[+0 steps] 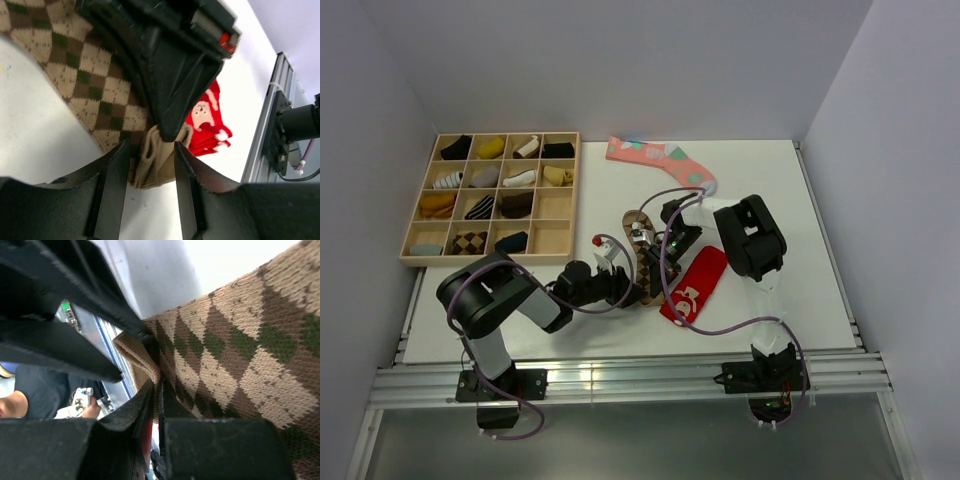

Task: Roll the socks
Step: Adjust the sock at the center of the board.

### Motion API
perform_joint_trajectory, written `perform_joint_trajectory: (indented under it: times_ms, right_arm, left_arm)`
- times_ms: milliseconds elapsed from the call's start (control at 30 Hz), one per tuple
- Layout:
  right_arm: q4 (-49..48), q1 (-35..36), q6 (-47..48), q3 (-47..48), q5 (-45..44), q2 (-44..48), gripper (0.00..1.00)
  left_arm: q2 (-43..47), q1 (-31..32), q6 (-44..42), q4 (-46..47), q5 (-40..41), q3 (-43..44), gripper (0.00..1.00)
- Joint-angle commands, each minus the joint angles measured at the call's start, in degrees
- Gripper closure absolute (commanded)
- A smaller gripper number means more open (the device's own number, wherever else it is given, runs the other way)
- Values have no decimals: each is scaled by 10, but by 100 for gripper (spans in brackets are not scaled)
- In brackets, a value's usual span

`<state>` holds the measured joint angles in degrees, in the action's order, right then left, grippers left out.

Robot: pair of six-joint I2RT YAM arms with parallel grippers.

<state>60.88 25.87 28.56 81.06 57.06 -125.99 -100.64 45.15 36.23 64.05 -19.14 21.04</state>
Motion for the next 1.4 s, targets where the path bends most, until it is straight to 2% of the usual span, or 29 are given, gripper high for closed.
perform_joint_trajectory:
  times_ms: [0,333,467,600,800,833,900,933,967,1067,1233,1367]
  right_arm:
    - [20,-4,19,7,18,6,94]
    - [18,-9,15,7,15,2,95]
    - [10,-13,6,7,11,2,95]
    - [8,-13,5,9,7,5,95]
    - [-4,-12,-5,16,-10,6,95]
    - [-8,-13,-9,16,-15,8,95]
    - [-18,-13,-11,14,-28,16,92]
    - [-23,-13,-13,13,-34,21,88]
    - [-28,-13,-14,9,-39,26,87]
    - [-55,-13,-18,-5,-71,58,77]
    - [-129,-26,-26,-52,-115,138,61]
    - [-114,-54,-1,-54,-114,172,57]
  left_arm:
    - [-13,3,0,38,-1,8,54]
    - [-35,4,1,41,-12,15,54]
    - [-34,7,-3,18,-15,20,60]
    - [-23,13,-5,-6,-4,20,60]
    - [-9,29,-1,-77,9,37,74]
    - [-8,32,5,-102,10,42,80]
    - [-3,35,12,-124,16,52,86]
    - [-1,36,16,-145,23,58,98]
    - [2,38,24,-162,28,62,99]
    - [20,38,47,-219,50,71,100]
    - [40,38,81,-384,95,118,100]
    - [51,38,96,-446,112,144,100]
